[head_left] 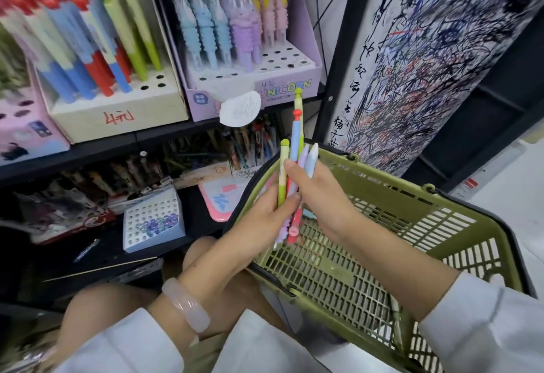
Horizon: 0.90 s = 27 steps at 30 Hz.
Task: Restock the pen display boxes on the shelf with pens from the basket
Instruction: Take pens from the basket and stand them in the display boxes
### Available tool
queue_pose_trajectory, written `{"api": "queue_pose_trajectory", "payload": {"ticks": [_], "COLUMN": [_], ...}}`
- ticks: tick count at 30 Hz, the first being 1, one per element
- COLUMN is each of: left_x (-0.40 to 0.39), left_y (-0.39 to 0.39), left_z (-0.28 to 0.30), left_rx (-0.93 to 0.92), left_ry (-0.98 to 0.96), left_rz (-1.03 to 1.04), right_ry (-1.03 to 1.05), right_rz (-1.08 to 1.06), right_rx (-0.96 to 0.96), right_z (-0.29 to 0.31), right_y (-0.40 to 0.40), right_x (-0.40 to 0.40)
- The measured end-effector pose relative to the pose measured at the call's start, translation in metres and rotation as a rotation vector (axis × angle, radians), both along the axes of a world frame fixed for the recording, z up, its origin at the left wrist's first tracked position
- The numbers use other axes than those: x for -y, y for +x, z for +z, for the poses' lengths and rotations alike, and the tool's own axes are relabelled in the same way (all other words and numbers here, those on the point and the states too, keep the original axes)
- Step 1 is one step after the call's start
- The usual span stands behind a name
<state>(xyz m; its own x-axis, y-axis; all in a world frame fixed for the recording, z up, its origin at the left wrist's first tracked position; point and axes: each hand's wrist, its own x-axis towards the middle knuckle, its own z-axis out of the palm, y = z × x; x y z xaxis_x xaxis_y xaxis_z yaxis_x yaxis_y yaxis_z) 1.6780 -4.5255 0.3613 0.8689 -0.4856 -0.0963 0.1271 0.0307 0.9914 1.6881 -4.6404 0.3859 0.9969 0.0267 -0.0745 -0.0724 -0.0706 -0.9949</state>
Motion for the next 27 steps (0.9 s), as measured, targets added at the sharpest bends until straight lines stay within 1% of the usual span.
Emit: {"api": "queue_pose_trajectory", "payload": {"ticks": [3, 5, 9, 13, 15, 17, 19, 21, 23, 25, 27], "left_x": [-0.009, -0.016, -0.031, -0.049, -0.06, -0.071, -0.081, -0.092, -0.107, -0.126, -0.145], "left_y": [-0.001, -0.001, -0.002, 0.004, 0.004, 0.004, 0.007, 0.008, 0.008, 0.004, 0.001], "left_z": [0.002, 0.004, 0.015, 0.025, 0.028, 0.031, 0.033, 0.035, 0.04, 0.047, 0.054], "left_rx": [0.091, 0.119, 0.133, 0.239, 0.233, 0.203, 0.227, 0.234, 0.197, 0.144, 0.125], "left_ry": [0.061, 0.054, -0.031, -0.001, -0.012, -0.016, -0.006, -0.029, -0.064, -0.127, -0.167], "left_rz": [0.079, 0.128, 0.187, 0.295, 0.321, 0.327, 0.357, 0.398, 0.43, 0.415, 0.414], "right_ry": [0.074, 0.093, 0.079, 0.013, -0.009, 0.054, 0.082, 0.027, 0.009, 0.051, 0.149], "right_rz": [0.051, 0.082, 0.116, 0.154, 0.21, 0.235, 0.206, 0.155, 0.16, 0.238, 0.292], "right_rx": [-0.05, -0.049, -0.026, -0.01, -0.01, 0.005, 0.045, 0.105, 0.136, 0.092, 0.05], "right_z": [0.007, 0.011, 0.023, 0.032, 0.035, 0.037, 0.041, 0.045, 0.048, 0.052, 0.062], "right_y": [-0.002, -0.002, -0.002, 0.002, 0.004, 0.008, 0.014, 0.019, 0.023, 0.027, 0.032], "right_x": [-0.009, -0.017, -0.036, -0.054, -0.063, -0.073, -0.089, -0.109, -0.127, -0.142, -0.152]}}
